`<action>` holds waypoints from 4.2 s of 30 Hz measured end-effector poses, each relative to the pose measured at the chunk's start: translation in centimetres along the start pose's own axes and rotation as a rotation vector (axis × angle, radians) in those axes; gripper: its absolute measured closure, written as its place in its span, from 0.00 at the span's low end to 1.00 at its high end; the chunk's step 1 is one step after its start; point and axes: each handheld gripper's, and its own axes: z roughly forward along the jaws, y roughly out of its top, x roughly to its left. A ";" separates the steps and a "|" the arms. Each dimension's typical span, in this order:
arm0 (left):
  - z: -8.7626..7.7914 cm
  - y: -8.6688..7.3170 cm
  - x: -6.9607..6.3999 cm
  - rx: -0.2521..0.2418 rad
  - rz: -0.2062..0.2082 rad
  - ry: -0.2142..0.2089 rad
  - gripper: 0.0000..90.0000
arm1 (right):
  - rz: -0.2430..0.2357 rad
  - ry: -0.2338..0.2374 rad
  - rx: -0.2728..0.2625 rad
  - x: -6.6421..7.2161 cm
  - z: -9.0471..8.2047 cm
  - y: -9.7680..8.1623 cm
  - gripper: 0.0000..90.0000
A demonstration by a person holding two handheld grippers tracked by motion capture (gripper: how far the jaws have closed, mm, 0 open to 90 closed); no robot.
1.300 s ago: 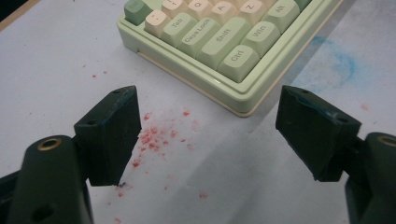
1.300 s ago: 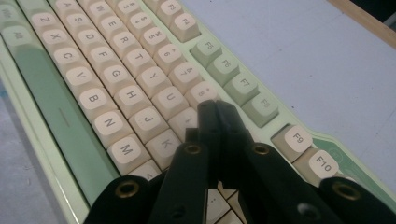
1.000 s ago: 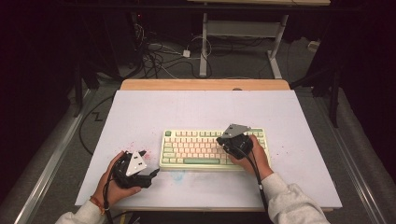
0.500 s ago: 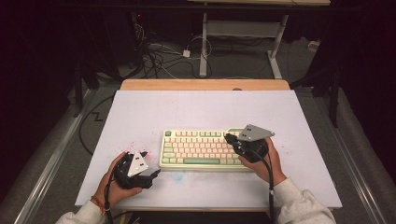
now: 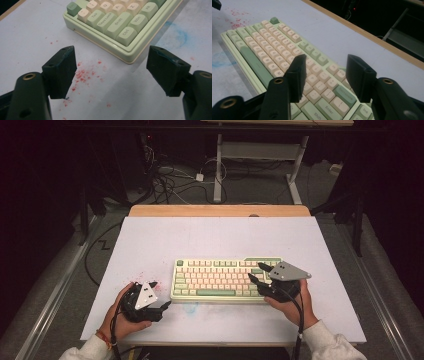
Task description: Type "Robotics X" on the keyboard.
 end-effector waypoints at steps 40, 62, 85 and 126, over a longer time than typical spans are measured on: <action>3.5 9.3 -1.3 -0.063 0.090 -0.267 0.97 | -0.024 -0.088 0.088 2.5 -3.2 -5.1 0.24; 9.2 12.7 -3.5 0.072 0.139 -0.286 0.97 | -0.035 -0.074 0.115 2.5 -2.8 -5.2 0.24; 6.9 13.1 -2.2 -0.005 0.148 -0.219 0.95 | -0.030 -0.087 0.122 2.3 -2.8 -5.2 0.24; 0.7 2.8 -0.1 -0.098 0.071 0.029 0.22 | 0.003 -0.026 0.100 1.1 -2.9 -4.8 0.48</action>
